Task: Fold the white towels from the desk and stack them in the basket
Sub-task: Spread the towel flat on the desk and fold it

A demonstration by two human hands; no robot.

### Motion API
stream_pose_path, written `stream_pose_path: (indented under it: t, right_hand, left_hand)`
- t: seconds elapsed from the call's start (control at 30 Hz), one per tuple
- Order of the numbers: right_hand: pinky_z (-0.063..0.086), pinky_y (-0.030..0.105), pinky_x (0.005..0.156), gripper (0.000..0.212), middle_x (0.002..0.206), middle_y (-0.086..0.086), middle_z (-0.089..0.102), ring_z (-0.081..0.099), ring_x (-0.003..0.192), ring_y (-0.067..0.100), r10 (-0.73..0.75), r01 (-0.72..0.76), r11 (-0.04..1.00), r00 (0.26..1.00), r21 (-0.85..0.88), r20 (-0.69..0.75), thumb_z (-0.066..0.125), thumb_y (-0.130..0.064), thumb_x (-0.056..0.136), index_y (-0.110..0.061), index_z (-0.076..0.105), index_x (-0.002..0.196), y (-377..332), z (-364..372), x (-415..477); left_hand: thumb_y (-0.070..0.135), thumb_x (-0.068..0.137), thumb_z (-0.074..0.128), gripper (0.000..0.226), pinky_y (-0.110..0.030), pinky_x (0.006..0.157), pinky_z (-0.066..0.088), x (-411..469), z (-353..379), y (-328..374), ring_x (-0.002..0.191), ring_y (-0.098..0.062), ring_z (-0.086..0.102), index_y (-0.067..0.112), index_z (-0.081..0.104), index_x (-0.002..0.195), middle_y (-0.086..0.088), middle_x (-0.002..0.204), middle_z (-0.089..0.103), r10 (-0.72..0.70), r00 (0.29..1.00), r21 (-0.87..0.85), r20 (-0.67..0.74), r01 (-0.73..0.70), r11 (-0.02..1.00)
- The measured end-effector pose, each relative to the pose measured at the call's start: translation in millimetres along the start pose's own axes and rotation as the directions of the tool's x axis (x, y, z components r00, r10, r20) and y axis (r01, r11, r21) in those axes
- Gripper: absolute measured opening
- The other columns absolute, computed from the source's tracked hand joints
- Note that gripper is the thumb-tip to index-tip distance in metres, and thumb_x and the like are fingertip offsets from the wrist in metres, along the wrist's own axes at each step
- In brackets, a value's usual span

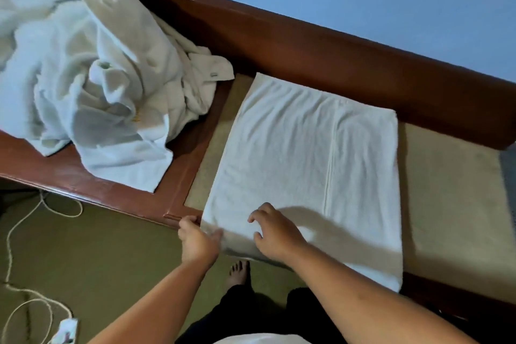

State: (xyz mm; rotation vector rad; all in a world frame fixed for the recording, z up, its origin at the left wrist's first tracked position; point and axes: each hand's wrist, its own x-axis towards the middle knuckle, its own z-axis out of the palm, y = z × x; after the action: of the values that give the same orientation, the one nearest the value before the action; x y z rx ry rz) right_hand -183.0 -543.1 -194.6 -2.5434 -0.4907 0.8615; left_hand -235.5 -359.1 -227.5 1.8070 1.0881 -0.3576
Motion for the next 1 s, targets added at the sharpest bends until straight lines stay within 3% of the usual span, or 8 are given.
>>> stream_pose_path:
  t: [0.1,0.23,0.3,0.37,0.5,0.73,0.9,1.0]
  right_hand:
    - [0.049,0.042,0.096,0.057,0.150,0.001,0.032,0.050,0.125,0.029,-0.118,0.126,0.983,0.991,-0.133,0.069,0.052,-0.011,0.091,-0.019,0.039,0.146,-24,-9,35]
    - [0.047,0.045,0.097,0.082,0.166,0.002,0.008,0.042,0.132,0.037,-0.256,0.326,0.862,0.941,-0.389,0.222,0.054,0.003,0.088,-0.019,0.018,0.158,-53,-19,69]
    - [0.042,0.045,0.097,0.079,0.164,0.005,0.014,0.043,0.131,0.038,-0.285,0.403,0.780,0.910,-0.478,0.302,0.049,0.005,0.090,-0.022,0.020,0.158,-64,-23,80]
    - [0.042,0.043,0.090,0.056,0.148,0.012,0.035,0.051,0.121,0.037,-0.299,0.424,0.687,0.905,-0.589,0.302,0.046,-0.001,0.094,-0.019,0.040,0.146,-66,-27,88]
    - [0.043,0.041,0.086,0.029,0.126,0.013,0.046,0.056,0.108,0.036,-0.281,0.322,0.672,0.944,-0.667,0.172,0.045,-0.005,0.094,-0.012,0.059,0.118,-48,-43,89]
    - [0.030,0.036,0.071,0.005,0.102,0.013,0.047,0.052,0.092,0.036,-0.287,0.214,0.793,0.957,-0.571,-0.040,0.050,-0.006,0.091,-0.010,0.051,0.088,46,-76,40]
    - [0.032,0.034,0.080,0.028,0.114,0.010,0.051,0.046,0.105,0.029,0.049,-0.125,0.944,0.968,-0.304,-0.244,0.038,-0.016,0.102,-0.014,0.062,0.116,139,-90,-50]
    - [0.041,0.040,0.094,0.041,0.127,0.012,0.047,0.045,0.118,0.034,0.232,-0.341,0.878,0.917,-0.336,-0.325,0.046,-0.009,0.095,-0.015,0.056,0.135,194,-77,-108]
  left_hand:
    - [0.023,0.088,0.072,0.033,-0.038,0.082,0.049,2,-1,2,0.088,-0.026,0.059,0.017,0.044,0.105,-0.005,0.104,0.063,0.066,0.996,0.165,0.058,-0.074,0.983]
    - [0.027,0.087,0.058,0.014,-0.037,0.075,0.031,-5,-12,0,0.080,-0.020,0.051,0.022,0.046,0.082,0.008,0.076,0.055,0.239,0.953,0.450,0.187,-0.299,0.841]
    - [0.025,0.085,0.058,0.014,-0.036,0.073,0.027,-8,-17,-2,0.076,-0.017,0.048,0.024,0.045,0.079,0.008,0.073,0.055,0.299,0.927,0.440,0.228,-0.372,0.817]
    - [0.023,0.081,0.060,0.017,-0.033,0.071,0.032,-10,-19,-4,0.074,-0.015,0.048,0.026,0.043,0.077,0.008,0.073,0.053,0.359,0.897,0.379,0.257,-0.435,0.816]
    - [0.013,0.075,0.061,0.026,-0.018,0.059,0.033,-13,-20,-13,0.074,-0.015,0.048,0.029,0.041,0.073,0.006,0.079,0.050,0.399,0.836,0.291,0.376,-0.515,0.806]
    - [0.013,0.076,0.057,0.022,-0.031,0.062,0.031,-57,22,5,0.078,-0.026,0.055,0.027,0.039,0.080,0.005,0.078,0.054,0.344,0.752,0.364,0.562,-0.598,0.713]
    - [0.012,0.082,0.057,0.027,-0.035,0.078,0.043,-133,104,34,0.102,-0.031,0.058,0.022,0.042,0.102,-0.007,0.108,0.060,0.289,0.657,0.440,0.696,-0.709,0.552]
    - [0.014,0.088,0.063,0.057,-0.043,0.097,0.047,-173,153,25,0.116,-0.032,0.058,0.025,0.040,0.139,-0.009,0.132,0.052,0.086,0.435,0.308,0.897,-0.750,0.585]
